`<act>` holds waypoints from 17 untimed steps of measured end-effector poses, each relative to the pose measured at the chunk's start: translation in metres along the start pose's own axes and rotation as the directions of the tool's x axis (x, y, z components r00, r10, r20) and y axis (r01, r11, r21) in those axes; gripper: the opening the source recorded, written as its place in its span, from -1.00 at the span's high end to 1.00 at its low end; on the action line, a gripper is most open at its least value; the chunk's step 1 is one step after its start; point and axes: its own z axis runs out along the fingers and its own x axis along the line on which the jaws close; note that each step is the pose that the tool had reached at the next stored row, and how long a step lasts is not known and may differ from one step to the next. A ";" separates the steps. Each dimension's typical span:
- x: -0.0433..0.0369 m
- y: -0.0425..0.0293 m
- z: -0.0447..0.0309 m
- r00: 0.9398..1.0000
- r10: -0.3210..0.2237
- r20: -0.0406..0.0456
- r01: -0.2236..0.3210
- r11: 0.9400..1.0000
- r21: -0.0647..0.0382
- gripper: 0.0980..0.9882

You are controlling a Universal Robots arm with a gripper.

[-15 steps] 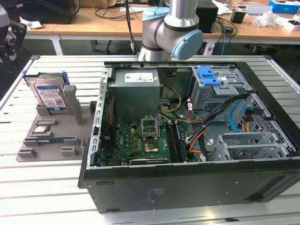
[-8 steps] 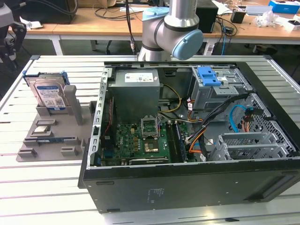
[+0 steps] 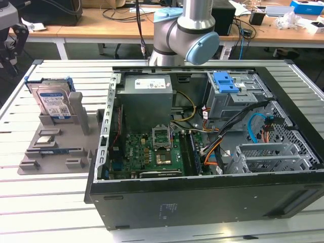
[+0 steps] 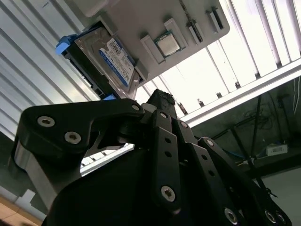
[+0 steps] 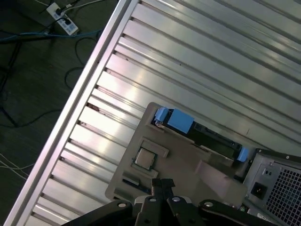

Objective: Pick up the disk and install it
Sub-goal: 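Pick up the disk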

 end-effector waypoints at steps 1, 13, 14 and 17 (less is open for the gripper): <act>0.0000 0.0000 0.0000 1.000 -0.008 0.000 0.008 1.000 0.000 0.98; 0.0000 0.0000 0.0000 0.989 -0.148 -0.006 0.148 0.989 -0.004 0.98; 0.0000 0.0000 0.0000 0.987 -0.162 -0.007 0.162 0.987 -0.004 0.98; 0.0000 0.0000 0.0000 0.982 -0.190 -0.008 0.190 0.982 -0.005 0.98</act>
